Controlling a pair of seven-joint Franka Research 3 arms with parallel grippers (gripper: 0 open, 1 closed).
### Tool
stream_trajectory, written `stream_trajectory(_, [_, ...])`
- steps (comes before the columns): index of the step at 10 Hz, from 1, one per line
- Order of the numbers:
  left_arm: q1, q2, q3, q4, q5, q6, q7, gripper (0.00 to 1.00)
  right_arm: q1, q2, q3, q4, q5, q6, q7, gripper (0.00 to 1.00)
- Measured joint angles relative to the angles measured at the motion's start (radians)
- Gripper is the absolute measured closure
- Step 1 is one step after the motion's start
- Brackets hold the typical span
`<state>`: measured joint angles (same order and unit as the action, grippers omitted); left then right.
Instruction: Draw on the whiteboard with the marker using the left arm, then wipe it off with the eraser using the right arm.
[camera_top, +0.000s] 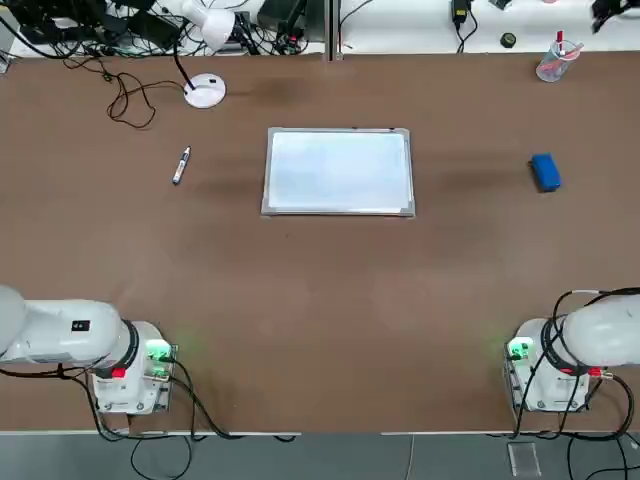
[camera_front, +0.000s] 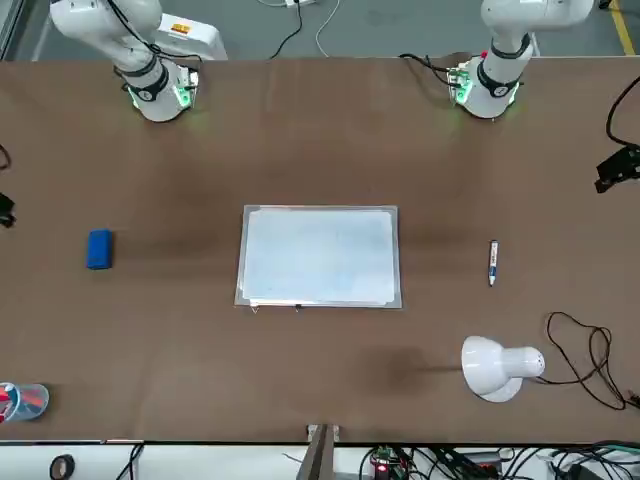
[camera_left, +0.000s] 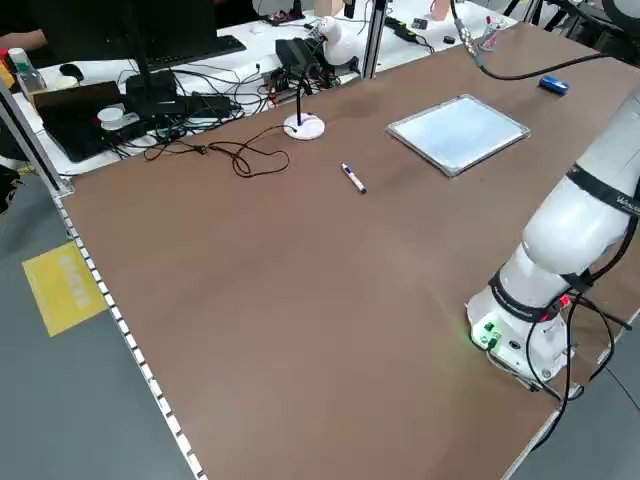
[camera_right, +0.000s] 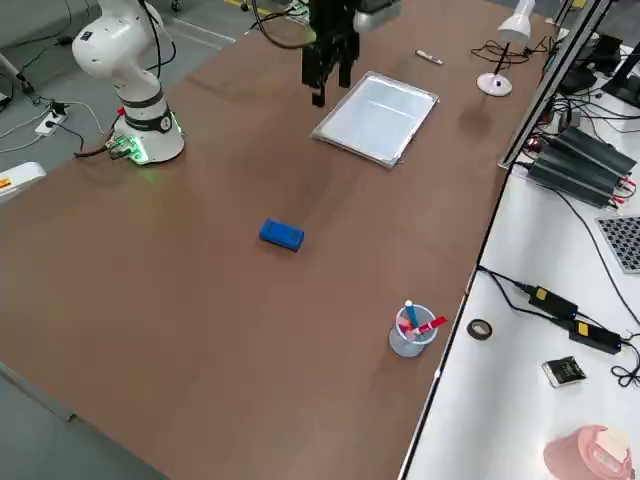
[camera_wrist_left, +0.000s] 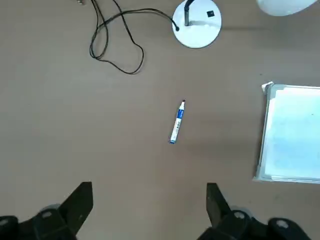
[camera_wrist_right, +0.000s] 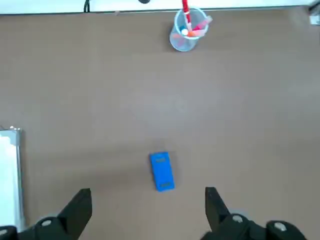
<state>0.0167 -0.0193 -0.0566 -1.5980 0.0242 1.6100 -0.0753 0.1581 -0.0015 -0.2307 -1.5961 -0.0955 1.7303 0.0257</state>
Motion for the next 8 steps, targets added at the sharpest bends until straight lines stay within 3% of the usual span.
stream_trajectory(3, [0.0, 0.0, -0.001, 0.001, 0.002, 0.0, 0.0, 0.0, -0.016, -0.012, -0.002, 0.085, 0.075, -0.096, 0.019, 0.0])
stream_trajectory(8, [-0.003, -0.005, -0.009, 0.006, 0.002, 0.0, 0.007, 0.0, -0.016, -0.046, 0.006, 0.096, 0.091, -0.163, 0.068, 0.0])
